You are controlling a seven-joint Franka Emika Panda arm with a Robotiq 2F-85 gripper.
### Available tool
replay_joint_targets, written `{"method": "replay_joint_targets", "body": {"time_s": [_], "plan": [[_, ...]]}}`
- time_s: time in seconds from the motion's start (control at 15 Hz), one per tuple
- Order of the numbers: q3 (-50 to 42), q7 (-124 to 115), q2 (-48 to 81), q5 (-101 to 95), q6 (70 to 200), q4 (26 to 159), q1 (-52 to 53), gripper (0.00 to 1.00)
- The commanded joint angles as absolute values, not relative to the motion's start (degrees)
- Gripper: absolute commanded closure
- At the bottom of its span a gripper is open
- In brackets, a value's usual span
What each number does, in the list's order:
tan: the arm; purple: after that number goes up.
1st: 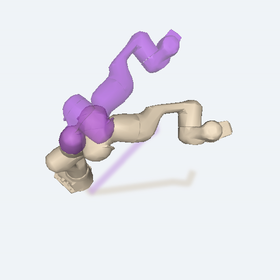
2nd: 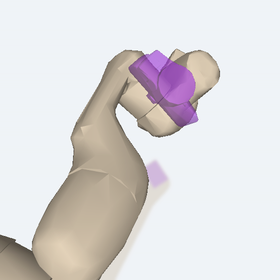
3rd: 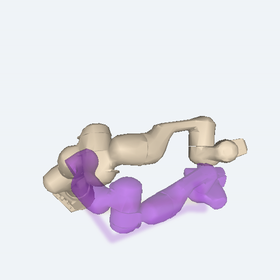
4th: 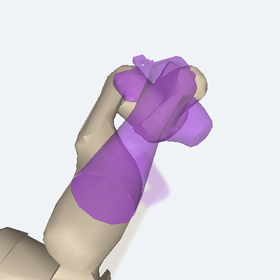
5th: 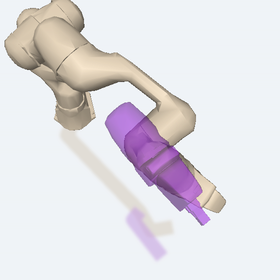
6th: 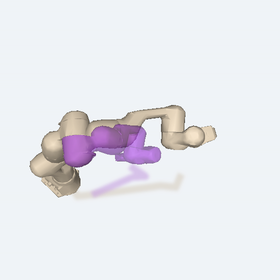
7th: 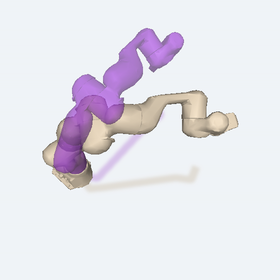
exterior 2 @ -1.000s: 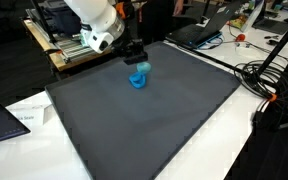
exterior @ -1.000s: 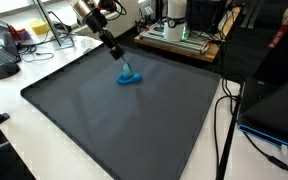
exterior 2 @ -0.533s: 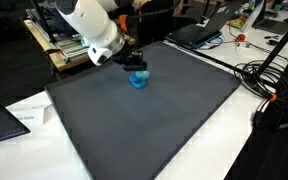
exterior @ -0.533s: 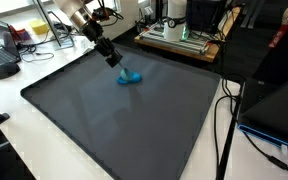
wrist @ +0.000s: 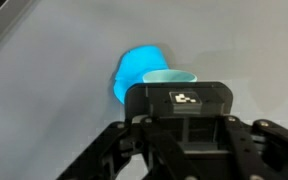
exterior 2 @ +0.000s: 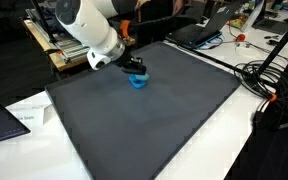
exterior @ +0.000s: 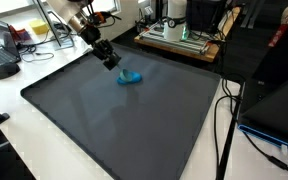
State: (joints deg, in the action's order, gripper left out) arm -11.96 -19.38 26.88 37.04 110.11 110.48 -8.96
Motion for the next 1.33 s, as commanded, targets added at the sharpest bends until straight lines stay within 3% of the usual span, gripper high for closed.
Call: {"method": "replay_joint_targets", "body": {"time_s": [0.0,1.27], "plan": [[-12.6,-22.3,31.5,31.2,111.2,110.3,-9.1,0.78],[-13.3,-21.4,36.7,30.1,110.1,107.1,-11.6,0.78]]}}
